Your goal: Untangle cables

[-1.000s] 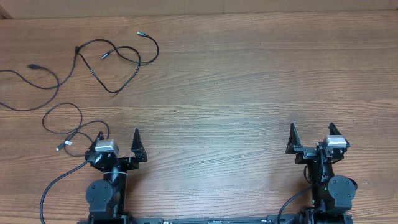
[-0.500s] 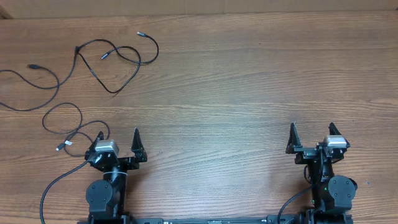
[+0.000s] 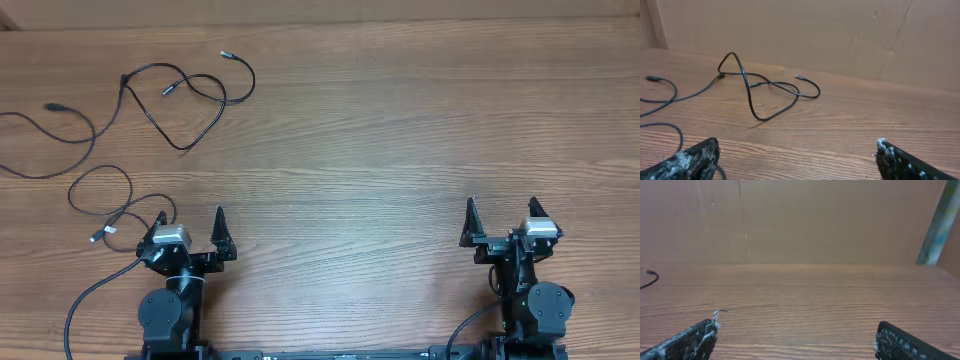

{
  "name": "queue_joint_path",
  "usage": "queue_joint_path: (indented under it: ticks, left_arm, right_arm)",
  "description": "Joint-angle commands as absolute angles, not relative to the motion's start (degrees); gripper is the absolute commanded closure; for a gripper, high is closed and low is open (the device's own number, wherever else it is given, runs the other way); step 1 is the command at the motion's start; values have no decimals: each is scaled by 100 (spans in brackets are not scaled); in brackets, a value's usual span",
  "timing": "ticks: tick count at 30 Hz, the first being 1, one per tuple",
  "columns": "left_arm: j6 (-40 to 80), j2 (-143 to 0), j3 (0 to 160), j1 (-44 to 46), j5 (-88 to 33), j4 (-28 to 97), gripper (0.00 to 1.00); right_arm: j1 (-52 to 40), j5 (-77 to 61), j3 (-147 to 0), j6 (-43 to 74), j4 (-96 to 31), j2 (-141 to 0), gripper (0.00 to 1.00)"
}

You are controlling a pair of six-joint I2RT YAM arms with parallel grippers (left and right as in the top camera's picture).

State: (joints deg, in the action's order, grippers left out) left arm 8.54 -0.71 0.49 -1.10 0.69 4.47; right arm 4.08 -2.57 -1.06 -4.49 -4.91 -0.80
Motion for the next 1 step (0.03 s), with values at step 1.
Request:
queue_joint_path:
  ticks: [1]
  left_arm:
    - [727, -36, 30, -110, 19, 445, 1]
  right_arm:
    - [381, -266, -45, -458, -454, -16, 0]
